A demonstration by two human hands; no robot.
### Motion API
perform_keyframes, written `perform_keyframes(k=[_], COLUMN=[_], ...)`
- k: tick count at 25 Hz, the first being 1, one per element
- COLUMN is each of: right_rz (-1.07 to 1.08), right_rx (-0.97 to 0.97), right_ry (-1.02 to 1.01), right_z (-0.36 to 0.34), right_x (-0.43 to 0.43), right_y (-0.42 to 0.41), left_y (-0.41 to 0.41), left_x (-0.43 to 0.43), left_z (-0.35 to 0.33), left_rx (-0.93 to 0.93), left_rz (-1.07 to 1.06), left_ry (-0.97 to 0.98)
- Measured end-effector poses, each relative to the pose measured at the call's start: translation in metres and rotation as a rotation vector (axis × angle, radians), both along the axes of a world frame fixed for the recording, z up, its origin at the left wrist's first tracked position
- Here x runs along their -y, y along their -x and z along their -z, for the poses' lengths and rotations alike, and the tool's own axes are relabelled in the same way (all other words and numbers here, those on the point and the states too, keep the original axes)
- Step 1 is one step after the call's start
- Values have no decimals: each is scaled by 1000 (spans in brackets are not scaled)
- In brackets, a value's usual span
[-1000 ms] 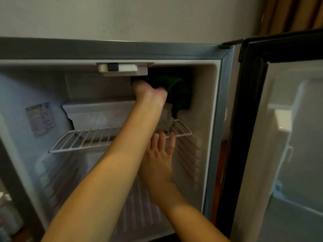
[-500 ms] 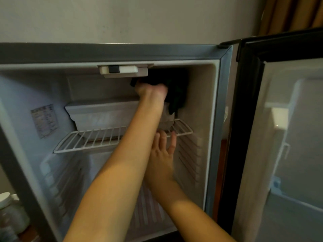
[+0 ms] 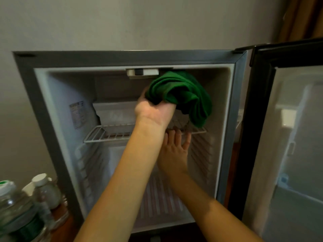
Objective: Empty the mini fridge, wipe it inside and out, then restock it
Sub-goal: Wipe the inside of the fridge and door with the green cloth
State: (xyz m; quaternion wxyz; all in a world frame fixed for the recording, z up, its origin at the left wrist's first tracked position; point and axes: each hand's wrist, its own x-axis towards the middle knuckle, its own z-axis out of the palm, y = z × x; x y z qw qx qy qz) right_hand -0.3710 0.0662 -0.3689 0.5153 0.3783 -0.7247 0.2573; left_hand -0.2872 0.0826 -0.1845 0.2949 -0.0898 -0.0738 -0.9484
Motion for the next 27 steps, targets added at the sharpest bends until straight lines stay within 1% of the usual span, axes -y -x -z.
perform_keyframes(k=[2,3,6,7,9,11,13,16,17,23,27], right_rz=[-11,2,42,46,36,29,21,21,25,15,9], right_rx=[-4,-6,-17,1,72,103,102,102,99,85,101], right_ry=[-2,-12,-28,-22,-3,4,-10,-10,-1,6,36], right_z=[-1,-1,-1,-1,-3,-5,-5,-2,-2,0,1], right_x=[-1,-2,-5,-4,-3,-4,-6,-5,-4,1,4], right_y=[2,3,-1,-4,-11,-14,-13,-12,-13,-10,-11], left_y=[-18,-28,-61,-73,-85,-78,-64,-43,-38,-6,0], left_x=[-8,-10,8,18,41,60,62,63,68,107,102], left_z=[7,13,33,35,36,32,25,12,6,-8,-6], left_rx=[-50,-32,109,146,157,170,123,-42,-56,-77,-40], left_rz=[30,-4,-252,-344,-500,-594,-600,-517,-496,-496,-520], left_ry=[57,91,230,248,193,112,98,136,124,-26,-30])
